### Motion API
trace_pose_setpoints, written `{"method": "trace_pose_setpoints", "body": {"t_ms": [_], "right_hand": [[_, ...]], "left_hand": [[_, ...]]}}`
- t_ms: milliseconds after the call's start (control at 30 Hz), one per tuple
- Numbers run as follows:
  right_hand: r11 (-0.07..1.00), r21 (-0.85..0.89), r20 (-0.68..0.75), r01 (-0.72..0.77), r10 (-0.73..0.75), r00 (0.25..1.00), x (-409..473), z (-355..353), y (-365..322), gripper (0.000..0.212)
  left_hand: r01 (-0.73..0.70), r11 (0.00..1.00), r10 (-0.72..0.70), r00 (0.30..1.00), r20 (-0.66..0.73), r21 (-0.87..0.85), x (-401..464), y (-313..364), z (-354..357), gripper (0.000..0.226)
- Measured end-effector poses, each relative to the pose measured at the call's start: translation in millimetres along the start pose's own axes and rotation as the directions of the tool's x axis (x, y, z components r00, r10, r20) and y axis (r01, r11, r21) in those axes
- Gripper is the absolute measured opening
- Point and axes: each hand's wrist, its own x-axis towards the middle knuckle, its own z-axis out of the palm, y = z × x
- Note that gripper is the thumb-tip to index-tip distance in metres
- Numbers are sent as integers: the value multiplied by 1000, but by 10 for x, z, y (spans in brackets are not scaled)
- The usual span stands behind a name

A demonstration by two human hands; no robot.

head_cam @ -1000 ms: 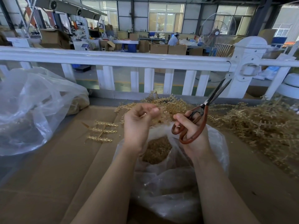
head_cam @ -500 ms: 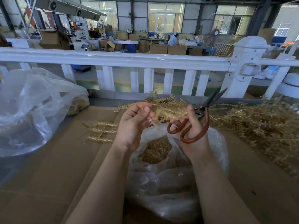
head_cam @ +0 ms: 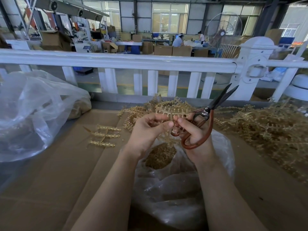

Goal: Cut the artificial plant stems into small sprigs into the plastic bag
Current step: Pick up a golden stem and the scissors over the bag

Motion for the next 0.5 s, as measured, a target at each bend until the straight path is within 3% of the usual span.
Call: {"method": "trace_pose_setpoints", "body": {"t_ms": [67, 267, 500], "right_hand": [[1000, -9, 2, -4, 4, 1000, 2, 10, 11, 24], [1000, -13, 22, 5, -4, 1000, 10, -25, -8, 21], [996, -84, -18, 3, -4, 1000, 40, -67, 8, 23]], "left_hand": [[-31, 999, 32, 999, 10, -21, -18, 28, 43, 7], [26, 993, -19, 997, -69, 114, 35, 50, -30, 14], [-121, 957, 136, 990, -37, 262, 55, 72, -41, 9]]}}
